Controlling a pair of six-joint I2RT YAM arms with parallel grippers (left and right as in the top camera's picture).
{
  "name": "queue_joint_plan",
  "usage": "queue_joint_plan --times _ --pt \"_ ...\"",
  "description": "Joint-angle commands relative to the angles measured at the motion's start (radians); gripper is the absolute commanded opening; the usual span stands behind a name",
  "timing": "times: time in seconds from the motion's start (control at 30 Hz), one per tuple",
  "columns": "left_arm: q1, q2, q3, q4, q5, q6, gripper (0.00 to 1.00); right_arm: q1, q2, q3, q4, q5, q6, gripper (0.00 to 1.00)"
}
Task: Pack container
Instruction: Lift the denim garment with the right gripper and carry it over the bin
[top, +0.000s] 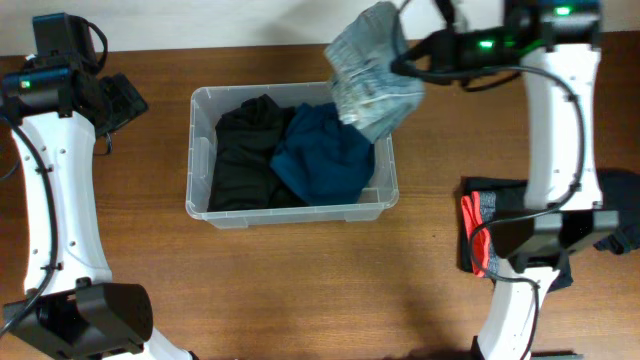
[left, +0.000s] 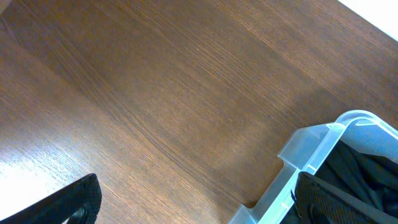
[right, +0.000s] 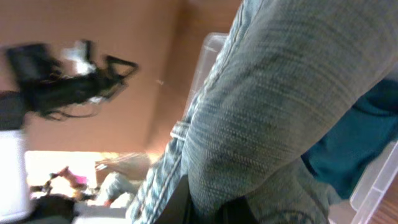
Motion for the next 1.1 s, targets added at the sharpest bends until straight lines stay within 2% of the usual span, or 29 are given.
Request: queue_joint_plan --times 0.0,0.1,0.4,0.73,1.07 --pt "0.003 -0.02 0.006 -0.001 -0.004 -0.012 0.99 0.101 -0.019 0.021 0.056 0.232 0.208 0.04" --pt "0.003 -0.02 0.006 -0.001 -0.004 -0.012 0.99 0.192 -0.019 0.021 0.13 0.294 0.286 0.04" --pt "0.003 -0.02 0.006 -0.001 -0.004 -0.012 0.99 0.395 -0.019 0.021 0.377 0.309 0.5 0.04" --pt "0.003 -0.02 0.006 -0.001 -0.004 -0.012 0.99 0.57 -0.011 0.019 0.419 0.611 0.694 0.04" --pt "0.003 -0.02 0.006 -0.001 -0.004 -0.012 0.99 0.639 0.043 0.019 0.507 0.656 0.758 0.04"
